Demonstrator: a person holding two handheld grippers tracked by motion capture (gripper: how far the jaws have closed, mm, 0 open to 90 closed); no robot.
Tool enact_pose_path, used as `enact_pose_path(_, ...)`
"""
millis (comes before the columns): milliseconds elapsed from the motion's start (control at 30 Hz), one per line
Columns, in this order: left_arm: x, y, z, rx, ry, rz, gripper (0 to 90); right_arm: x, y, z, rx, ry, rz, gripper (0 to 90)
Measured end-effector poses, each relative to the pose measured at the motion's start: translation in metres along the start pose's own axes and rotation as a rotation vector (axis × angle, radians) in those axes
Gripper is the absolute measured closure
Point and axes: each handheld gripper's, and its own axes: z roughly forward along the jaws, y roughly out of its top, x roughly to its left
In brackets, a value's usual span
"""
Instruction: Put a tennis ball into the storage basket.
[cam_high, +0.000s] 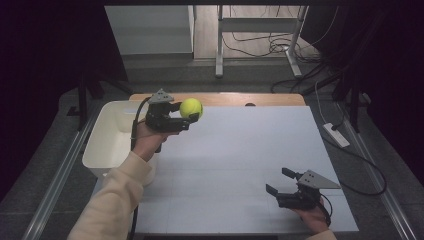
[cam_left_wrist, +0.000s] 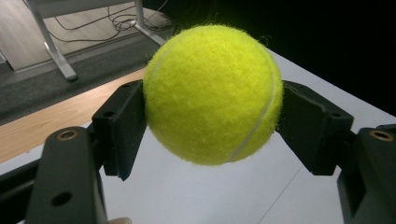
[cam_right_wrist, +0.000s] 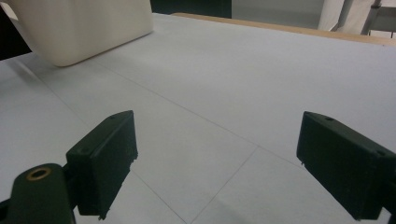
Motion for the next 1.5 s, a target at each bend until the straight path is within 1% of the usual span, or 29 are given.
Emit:
enact_pose_path(467,0.005,0.001,-0.012,-0.004,0.028,-0.003,27.9,0.000,0.000,0.000,-0.002,0.000,0.000,12.3)
enact_pose_path(700,0.010,0.001,-0.018,-0.004,0.045,-0.007,27.9,0.000,0.000,0.000,-0.002,-0.001,-0.001,12.4)
enact_pose_path(767,0.012,0.000,-0.024,-0.011,0.056,-0.008,27.9,0.000,0.000,0.000,0.000,-0.001,0.001,12.4)
enact_pose_path(900,0.015,-0.001,-0.030,-0.017,0.068,-0.012,27.9,0.000,0.000,0.000,-0.002,-0.005,0.002,12.4)
enact_pose_path(933,0.017,-0.002,-0.034,-0.020,0.075,-0.016,27.9,0.000,0.000,0.000,0.000,-0.005,0.001,12.4)
enact_pose_path(1067,0.020,-0.004,-0.039,-0.022,0.086,-0.021,27.9,0.000,0.000,0.000,0.000,-0.004,-0.002,12.3)
enact_pose_path(1267,0.028,-0.007,-0.050,-0.026,0.113,-0.033,27.9,0.000,0.000,0.001,0.000,-0.006,-0.003,12.4)
enact_pose_path(1400,0.031,-0.008,-0.054,-0.028,0.123,-0.040,27.9,0.000,0.001,0.000,-0.002,-0.009,0.001,12.5)
enact_pose_path(1433,0.033,-0.009,-0.057,-0.028,0.132,-0.044,27.9,0.000,0.001,0.000,-0.002,-0.012,0.002,12.6)
enact_pose_path(1500,0.034,-0.010,-0.057,-0.029,0.134,-0.048,27.9,0.000,0.001,0.000,-0.001,-0.012,0.002,12.6)
